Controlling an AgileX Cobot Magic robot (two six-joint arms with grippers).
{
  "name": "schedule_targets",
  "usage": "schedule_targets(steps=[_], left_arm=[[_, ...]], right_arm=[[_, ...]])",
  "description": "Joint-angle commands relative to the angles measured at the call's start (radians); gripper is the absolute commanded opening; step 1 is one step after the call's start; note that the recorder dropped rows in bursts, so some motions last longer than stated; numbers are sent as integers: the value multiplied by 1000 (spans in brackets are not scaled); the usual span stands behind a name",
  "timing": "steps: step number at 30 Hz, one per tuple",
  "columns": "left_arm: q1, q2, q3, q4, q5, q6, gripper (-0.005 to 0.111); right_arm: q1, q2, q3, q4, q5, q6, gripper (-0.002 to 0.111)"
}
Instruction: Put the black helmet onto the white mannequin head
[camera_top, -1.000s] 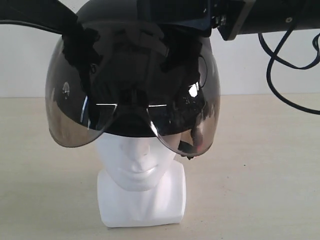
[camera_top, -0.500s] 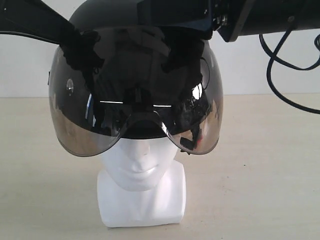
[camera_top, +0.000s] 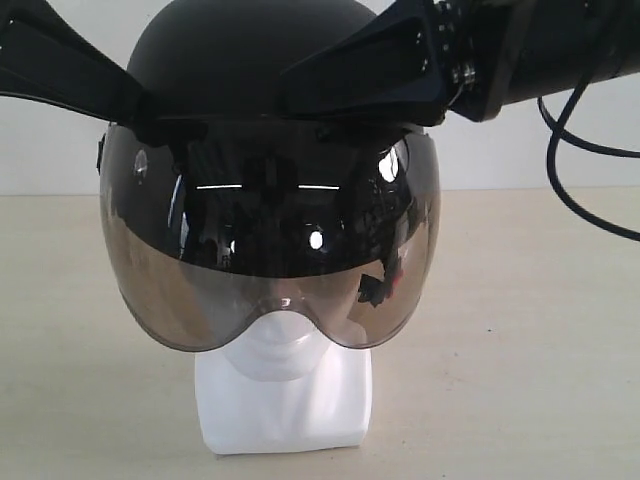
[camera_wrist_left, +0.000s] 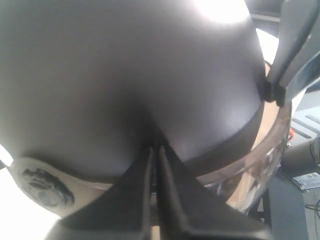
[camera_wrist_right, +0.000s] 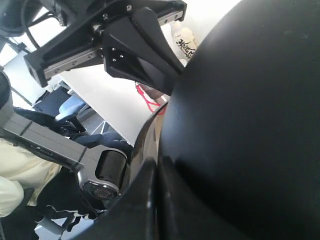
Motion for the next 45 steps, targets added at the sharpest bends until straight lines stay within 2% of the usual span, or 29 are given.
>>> schedule_targets(steps=[1, 10, 32, 38, 45], left_arm=[[-10, 30, 22, 6, 22, 3, 4], [-10, 30, 24, -19, 22, 1, 4], [-10, -12, 132, -37, 22, 14, 4], [-10, -12, 196, -37, 22, 28, 4], [-10, -18, 196, -40, 22, 33, 4]], right_arm=[[0, 24, 17, -161, -87, 27, 0], [2, 26, 17, -232, -87, 81, 0], [2, 26, 19, -361, -87, 165, 0], [2, 26, 19, -366, -87, 165, 0], [2, 26, 19, -351, -87, 157, 0]])
